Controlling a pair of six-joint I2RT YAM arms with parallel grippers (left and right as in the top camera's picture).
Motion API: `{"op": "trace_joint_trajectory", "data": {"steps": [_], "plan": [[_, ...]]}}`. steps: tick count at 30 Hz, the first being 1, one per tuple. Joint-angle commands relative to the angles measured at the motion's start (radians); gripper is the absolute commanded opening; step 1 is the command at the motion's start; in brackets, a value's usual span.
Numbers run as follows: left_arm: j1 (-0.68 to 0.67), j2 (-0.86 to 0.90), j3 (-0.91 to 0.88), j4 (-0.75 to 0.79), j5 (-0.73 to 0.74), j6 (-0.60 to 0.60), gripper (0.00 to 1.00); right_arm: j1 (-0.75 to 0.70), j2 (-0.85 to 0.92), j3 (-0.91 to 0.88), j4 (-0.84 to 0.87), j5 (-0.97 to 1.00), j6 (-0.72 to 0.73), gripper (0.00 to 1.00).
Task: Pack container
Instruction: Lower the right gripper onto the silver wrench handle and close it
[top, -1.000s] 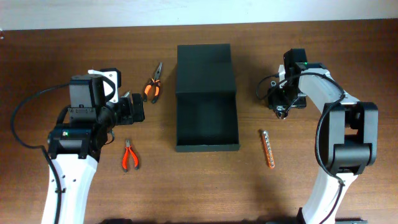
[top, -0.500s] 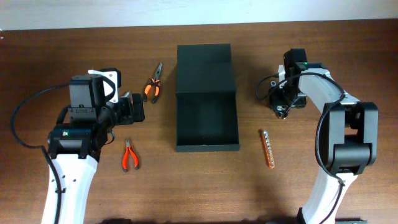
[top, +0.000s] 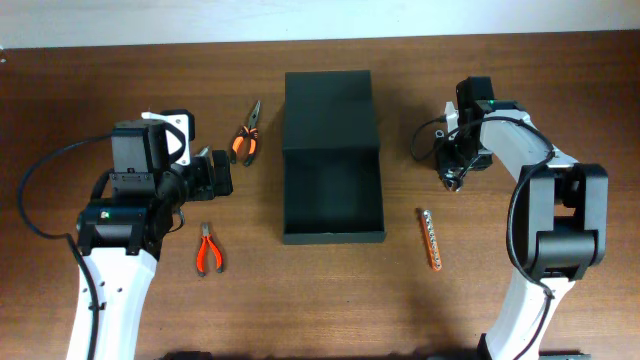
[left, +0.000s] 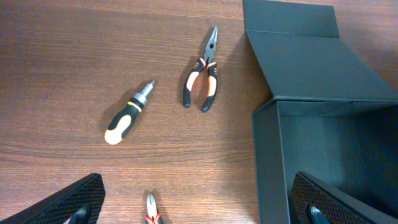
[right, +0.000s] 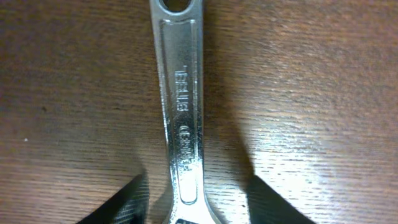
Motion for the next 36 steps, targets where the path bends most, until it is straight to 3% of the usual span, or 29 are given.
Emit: {"op": "trace_joint_trajectory", "data": {"steps": [1,36], "plan": [[-0.004,0.002,0.017,-0.001,-0.011,0.019,0.99,-0.005,0.027,0.008,-0.008,0.012,-0.008,0.49],[-0.004,0.002,0.017,-0.001,-0.011,0.019,0.99,-0.006,0.027,0.008,-0.015,0.012,-0.008,0.23]]}}
